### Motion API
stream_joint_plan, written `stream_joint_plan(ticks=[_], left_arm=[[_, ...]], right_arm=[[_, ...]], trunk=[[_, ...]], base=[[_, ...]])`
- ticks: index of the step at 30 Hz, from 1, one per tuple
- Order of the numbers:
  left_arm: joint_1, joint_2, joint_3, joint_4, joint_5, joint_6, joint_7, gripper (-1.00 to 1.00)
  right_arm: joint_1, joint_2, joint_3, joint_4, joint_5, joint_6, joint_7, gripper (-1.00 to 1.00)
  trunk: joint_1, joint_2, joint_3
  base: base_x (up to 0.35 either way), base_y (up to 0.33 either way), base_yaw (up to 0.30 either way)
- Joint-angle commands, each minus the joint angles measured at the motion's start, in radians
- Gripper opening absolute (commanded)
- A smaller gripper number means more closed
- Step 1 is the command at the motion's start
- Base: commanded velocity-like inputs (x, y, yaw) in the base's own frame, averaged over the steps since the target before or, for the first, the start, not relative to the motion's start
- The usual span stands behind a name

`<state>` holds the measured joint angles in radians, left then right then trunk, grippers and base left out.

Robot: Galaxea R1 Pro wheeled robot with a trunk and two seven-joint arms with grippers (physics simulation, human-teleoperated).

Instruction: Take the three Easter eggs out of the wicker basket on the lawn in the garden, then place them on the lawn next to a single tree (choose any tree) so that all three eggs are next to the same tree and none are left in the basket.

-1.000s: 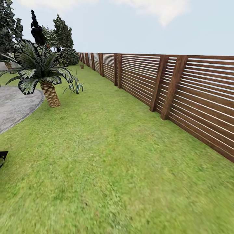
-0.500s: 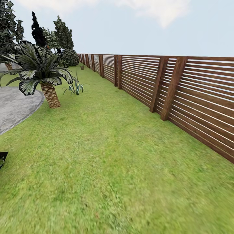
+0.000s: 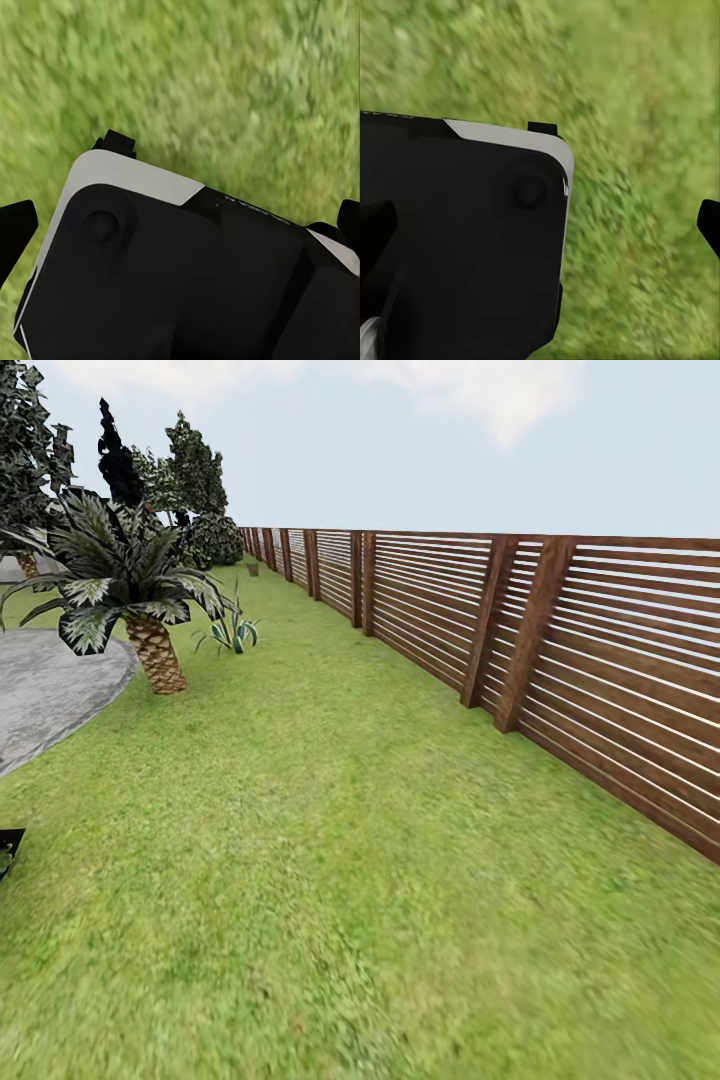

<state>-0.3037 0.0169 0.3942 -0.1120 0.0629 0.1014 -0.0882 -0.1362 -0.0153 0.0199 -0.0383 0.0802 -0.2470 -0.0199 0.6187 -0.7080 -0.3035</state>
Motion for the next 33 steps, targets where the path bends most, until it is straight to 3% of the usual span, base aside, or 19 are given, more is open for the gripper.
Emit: stream_joint_plan(ticks=[1,13,33], left_arm=[[0.0,0.0,0.0,0.0,0.0,0.0,0.0,1.0],[0.0,0.0,0.0,0.0,0.0,0.001,-0.003,1.0],[0.0,0.0,0.0,0.0,0.0,0.001,-0.005,1.0]], right_arm=[[0.0,0.0,0.0,0.0,0.0,0.0,0.0,1.0],[0.0,0.0,-0.001,0.0,0.0,0.0,0.0,1.0],[0.0,0.0,-0.001,0.0,-0.002,0.0,0.0,1.0]], trunk=[[0.0,0.0,0.0],[0.0,0.0,0.0],[0.0,0.0,0.0]], base=[[0.0,0.0,0.0],[0.018,0.0,0.0],[0.32,0.0,0.0]])
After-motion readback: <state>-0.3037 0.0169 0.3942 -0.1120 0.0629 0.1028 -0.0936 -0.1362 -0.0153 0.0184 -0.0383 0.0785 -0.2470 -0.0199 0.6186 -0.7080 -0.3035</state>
